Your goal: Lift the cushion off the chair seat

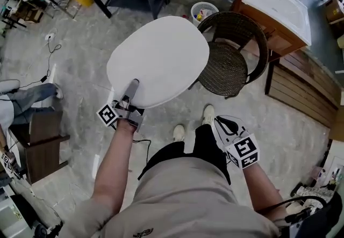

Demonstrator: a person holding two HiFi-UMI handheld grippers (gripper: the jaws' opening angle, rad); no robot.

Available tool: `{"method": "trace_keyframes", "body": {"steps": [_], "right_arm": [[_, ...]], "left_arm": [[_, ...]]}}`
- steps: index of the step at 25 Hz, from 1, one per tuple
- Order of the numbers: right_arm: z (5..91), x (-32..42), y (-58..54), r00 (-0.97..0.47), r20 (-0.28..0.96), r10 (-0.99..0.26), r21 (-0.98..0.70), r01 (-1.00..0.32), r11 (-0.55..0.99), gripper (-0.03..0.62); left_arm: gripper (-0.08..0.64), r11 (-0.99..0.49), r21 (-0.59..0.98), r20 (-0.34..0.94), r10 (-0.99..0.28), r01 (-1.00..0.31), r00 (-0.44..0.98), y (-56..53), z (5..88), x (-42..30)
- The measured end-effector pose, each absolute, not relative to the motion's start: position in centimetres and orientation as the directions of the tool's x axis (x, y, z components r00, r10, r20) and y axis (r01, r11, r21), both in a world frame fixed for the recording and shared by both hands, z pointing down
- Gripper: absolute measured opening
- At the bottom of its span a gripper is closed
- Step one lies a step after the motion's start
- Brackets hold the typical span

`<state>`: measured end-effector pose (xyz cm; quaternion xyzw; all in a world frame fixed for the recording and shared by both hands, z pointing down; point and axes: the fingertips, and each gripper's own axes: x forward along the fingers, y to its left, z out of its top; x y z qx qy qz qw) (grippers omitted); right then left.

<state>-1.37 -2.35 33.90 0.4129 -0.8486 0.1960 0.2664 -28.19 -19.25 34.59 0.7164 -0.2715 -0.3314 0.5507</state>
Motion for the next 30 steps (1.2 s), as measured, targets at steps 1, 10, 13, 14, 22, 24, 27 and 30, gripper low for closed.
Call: {"method": "trace_keyframes", "body": {"steps": [1,10,13,14,22,24,27,30], "right_arm": [[33.4,-1.9,-2.0,-0.516,0.61,-0.601,-0.108,-0.806,0.582,0.034],[30.4,-3.0,1.0,-0.457,0.605,-0.652,-0.041,-0.836,0.547,0.035],[29.9,-2.5,2.3,-0.436,0.601,-0.67,-0.031,-0.85,0.526,0.034],[29.6,-2.3,2.6,-0.433,0.595,-0.677,-0.03,-0.854,0.519,0.034],[28.0,-0.3,5.5,-0.408,0.562,-0.72,-0.068,-0.89,0.451,0.032],[27.8,0.0,6.0,-0.41,0.56,-0.72,-0.084,-0.893,0.443,0.029],[27.4,0.1,6.3,-0.412,0.558,-0.721,-0.101,-0.895,0.434,0.026],[27.3,-0.2,6.6,-0.418,0.559,-0.716,-0.108,-0.893,0.436,0.025]], "left_arm": [[0.054,-0.251,0.967,-0.182,-0.769,-0.028,0.613,-18.8,34.1,-29.7],[0.054,-0.26,0.96,-0.186,-0.872,-0.105,0.452,-14.9,31.7,-41.4],[0.054,-0.245,0.961,-0.175,-0.897,-0.129,0.405,-13.3,31.5,-44.3],[0.054,-0.243,0.961,-0.174,-0.904,-0.134,0.39,-12.9,31.4,-45.2],[0.054,-0.221,0.964,-0.161,-0.928,-0.15,0.335,-9.7,31.1,-48.0],[0.054,-0.222,0.962,-0.158,-0.927,-0.157,0.34,-9.4,31.0,-47.8],[0.054,-0.219,0.962,-0.15,-0.923,-0.163,0.354,-9.5,30.9,-47.2],[0.054,-0.218,0.963,-0.146,-0.917,-0.161,0.371,-9.2,30.9,-46.3]]}}
